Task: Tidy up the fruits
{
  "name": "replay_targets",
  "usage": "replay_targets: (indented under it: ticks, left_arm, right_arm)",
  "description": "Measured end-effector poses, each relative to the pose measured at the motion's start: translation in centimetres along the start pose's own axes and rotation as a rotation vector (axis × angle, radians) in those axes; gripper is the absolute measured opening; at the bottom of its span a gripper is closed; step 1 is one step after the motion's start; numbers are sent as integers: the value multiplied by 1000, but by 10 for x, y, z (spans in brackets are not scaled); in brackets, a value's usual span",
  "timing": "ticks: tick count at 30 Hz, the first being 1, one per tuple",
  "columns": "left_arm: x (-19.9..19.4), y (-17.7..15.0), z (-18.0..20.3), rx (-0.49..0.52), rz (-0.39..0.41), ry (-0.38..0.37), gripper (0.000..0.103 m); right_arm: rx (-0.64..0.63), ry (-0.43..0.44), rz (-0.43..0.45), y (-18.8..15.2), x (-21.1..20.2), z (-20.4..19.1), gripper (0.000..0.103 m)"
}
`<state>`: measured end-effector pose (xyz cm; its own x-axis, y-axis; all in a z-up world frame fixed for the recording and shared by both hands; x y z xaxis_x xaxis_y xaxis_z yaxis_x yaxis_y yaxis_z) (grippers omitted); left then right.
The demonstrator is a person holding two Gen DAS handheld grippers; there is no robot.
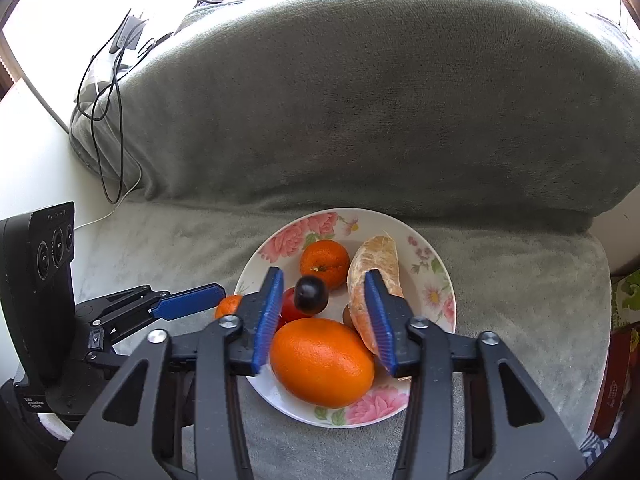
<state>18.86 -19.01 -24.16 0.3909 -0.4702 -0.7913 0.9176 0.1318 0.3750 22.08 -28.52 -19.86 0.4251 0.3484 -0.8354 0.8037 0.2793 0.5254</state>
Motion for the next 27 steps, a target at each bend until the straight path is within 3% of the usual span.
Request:
replay_targets:
  ticks: [4, 12, 27]
  left_arm:
    - [1, -2, 0, -5, -5, -1, 66]
    - [1, -9, -2, 1, -12, 20, 66]
    - [-15, -4, 3, 26, 19, 51, 71]
  right_arm:
    - [12, -7, 25, 3, -6, 3, 70]
    - [24, -19, 29, 5, -10, 4, 81]
    - [44, -18, 40, 5, -17, 4, 86]
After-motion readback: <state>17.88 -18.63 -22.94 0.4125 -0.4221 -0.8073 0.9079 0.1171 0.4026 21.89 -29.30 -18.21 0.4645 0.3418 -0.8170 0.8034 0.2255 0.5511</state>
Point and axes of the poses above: each gripper's, at about its wrist camera, not at the fingertips, and x roughly the way its jaws point, z to its right, y to its top, the point moved 8 cm from there along x, roughly the way its jaws point, and after that the axes turned 12 degrees about -x, right-handed, at the moved point
